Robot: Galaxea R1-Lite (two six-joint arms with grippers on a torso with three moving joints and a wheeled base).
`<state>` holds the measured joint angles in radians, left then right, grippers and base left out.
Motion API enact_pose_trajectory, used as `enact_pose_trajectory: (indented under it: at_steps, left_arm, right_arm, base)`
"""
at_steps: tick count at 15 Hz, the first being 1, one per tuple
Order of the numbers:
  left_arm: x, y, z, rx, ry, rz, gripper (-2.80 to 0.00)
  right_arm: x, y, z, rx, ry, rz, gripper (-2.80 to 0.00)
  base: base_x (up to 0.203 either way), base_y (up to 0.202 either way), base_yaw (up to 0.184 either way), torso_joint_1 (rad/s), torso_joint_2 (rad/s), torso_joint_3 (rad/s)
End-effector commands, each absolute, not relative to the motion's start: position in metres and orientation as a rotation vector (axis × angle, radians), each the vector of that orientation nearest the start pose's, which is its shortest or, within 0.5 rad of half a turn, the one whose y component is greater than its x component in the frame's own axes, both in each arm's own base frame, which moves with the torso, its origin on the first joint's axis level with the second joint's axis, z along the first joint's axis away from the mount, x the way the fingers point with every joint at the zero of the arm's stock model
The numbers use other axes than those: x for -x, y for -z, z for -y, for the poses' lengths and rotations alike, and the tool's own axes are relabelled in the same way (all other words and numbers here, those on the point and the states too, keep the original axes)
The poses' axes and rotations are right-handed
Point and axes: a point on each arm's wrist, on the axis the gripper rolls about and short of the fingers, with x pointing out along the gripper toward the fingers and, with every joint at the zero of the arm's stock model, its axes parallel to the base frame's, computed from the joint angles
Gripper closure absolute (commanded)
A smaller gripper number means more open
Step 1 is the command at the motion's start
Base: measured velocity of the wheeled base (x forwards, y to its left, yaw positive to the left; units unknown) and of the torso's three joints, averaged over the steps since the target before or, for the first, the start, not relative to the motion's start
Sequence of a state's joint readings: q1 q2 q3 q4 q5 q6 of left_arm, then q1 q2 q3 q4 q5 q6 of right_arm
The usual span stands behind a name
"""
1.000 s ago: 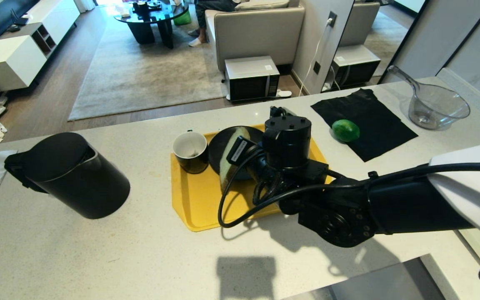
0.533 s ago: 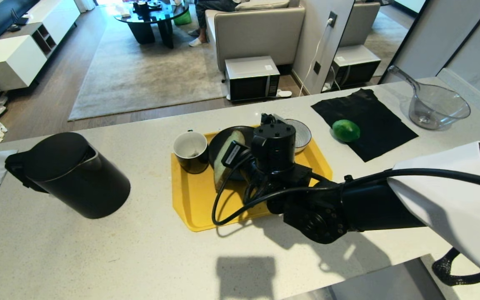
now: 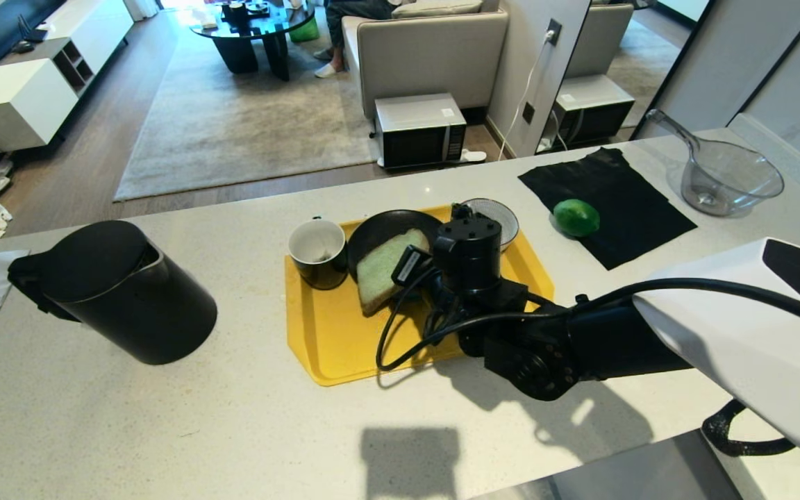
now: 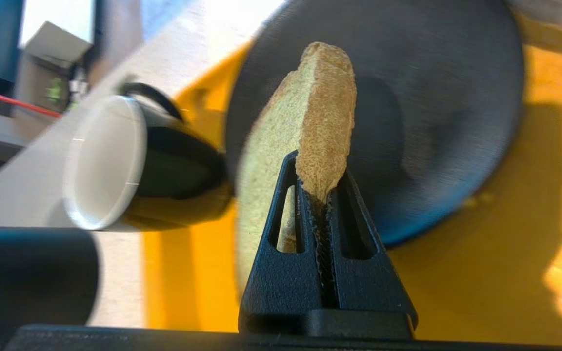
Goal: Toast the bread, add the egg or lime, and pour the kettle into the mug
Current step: Put the baked bread on a plate
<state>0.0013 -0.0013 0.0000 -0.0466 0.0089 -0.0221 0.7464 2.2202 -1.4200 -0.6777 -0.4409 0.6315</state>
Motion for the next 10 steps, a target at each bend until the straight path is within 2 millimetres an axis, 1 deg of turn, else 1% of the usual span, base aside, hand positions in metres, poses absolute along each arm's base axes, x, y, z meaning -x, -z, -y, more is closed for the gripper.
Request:
enact_pose_trajectory:
  at_steps: [1,6,10]
  left_arm:
    - [0.022,-0.076,0.000,0.023,-0.010,0.034,0.00]
    - [0.022,-0.076,0.000,0.023,-0.010,0.034,0.00]
    - [0.022,-0.076,0.000,0.023,-0.010,0.034,0.00]
  right_arm:
    - [-0.342,-0.147,-0.294,-0.546,-0.231,-0.210,0.00]
    - [-0.349,-0.138,-0.274,-0.518,-0.183,-0.210,0.00]
    - [-0.351,-0.137,-0.269,-0.513,-0.171,-0.214,0.00]
  base:
    - [0.000,0.000,0.000,0.000,0.00,0.000]
    - [0.000,0.000,0.000,0.000,0.00,0.000]
    - [0.000,0.000,0.000,0.000,0.00,0.000]
